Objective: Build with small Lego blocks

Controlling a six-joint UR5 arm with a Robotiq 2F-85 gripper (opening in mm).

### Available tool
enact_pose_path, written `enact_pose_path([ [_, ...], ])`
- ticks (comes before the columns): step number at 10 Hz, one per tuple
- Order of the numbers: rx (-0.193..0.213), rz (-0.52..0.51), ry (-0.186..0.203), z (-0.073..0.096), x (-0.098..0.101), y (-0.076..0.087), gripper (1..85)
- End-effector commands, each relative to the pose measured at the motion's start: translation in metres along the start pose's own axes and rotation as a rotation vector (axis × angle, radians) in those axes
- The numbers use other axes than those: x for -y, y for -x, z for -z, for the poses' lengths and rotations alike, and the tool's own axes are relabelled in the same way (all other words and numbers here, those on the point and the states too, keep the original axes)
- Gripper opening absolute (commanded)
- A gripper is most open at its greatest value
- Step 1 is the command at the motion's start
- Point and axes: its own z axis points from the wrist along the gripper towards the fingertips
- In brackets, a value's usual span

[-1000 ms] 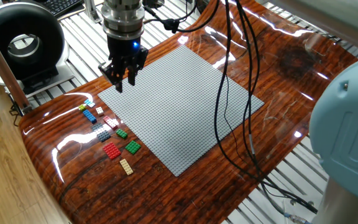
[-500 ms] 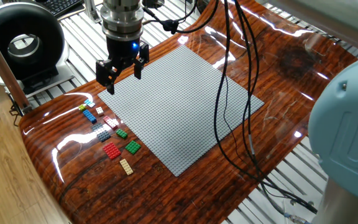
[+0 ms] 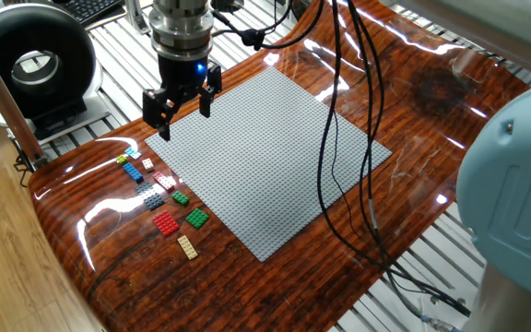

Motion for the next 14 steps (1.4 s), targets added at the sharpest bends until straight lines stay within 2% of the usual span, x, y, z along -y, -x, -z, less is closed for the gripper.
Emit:
enact_pose_path([
  [1, -0.011, -0.006, -0.001, 0.002, 0.001, -0.002, 79.7],
  [2, 0.010, -0.008, 0.003, 0.002, 0.000, 0.003, 79.0],
  [6, 0.046, -0.042, -0.009, -0.024, -0.021, 0.021, 76.7],
  [8, 0.041, -0.044, -0.027, -0.024, -0.017, 0.019, 75.0],
  [9, 0.021, -0.018, -0.026, -0.023, -0.016, 0.014, 72.7],
  [10, -0.003, 0.012, -0.002, -0.024, -0.023, 0.007, 72.7],
  [11, -0.019, 0.026, 0.000, -0.023, -0.023, 0.003, 72.3],
  [12, -0.017, 0.029, -0.013, -0.023, -0.020, 0.004, 72.0],
  [14, -0.006, 0.021, -0.011, -0.025, -0.022, 0.007, 72.0],
])
